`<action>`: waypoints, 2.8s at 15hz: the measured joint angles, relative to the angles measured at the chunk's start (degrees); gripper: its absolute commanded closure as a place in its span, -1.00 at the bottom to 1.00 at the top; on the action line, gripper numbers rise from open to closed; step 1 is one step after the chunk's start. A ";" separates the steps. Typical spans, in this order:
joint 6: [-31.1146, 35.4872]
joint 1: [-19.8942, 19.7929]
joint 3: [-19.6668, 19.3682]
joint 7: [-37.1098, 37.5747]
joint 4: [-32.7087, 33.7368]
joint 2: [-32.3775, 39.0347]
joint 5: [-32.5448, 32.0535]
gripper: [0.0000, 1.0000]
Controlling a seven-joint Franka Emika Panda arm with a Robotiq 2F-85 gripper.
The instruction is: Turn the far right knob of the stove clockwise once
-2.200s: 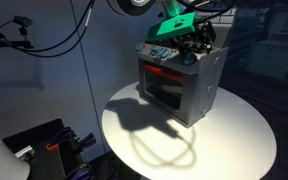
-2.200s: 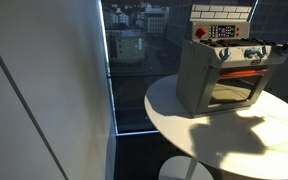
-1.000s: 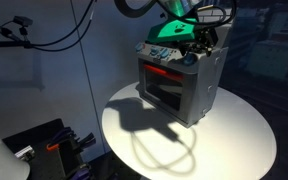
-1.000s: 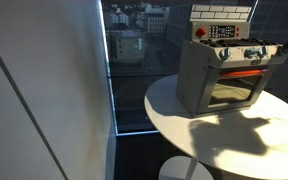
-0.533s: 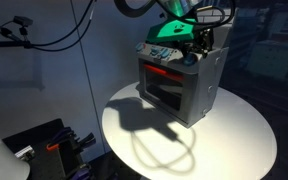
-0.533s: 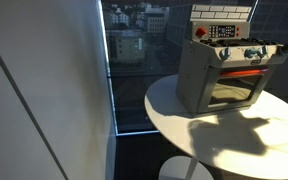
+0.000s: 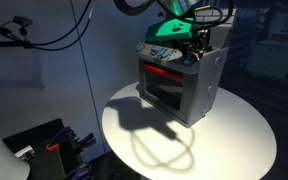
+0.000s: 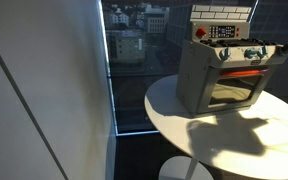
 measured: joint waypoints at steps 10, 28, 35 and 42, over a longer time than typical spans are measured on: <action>-1.94 0.49 0.24 0.12 0.03 -0.66 0.00 0.91; -5.92 0.43 0.02 8.80 1.12 -1.00 0.00 0.88; -7.90 0.23 -0.26 15.84 1.95 -0.85 1.91 0.88; -8.50 -0.05 -0.50 20.98 1.96 -0.85 7.15 0.89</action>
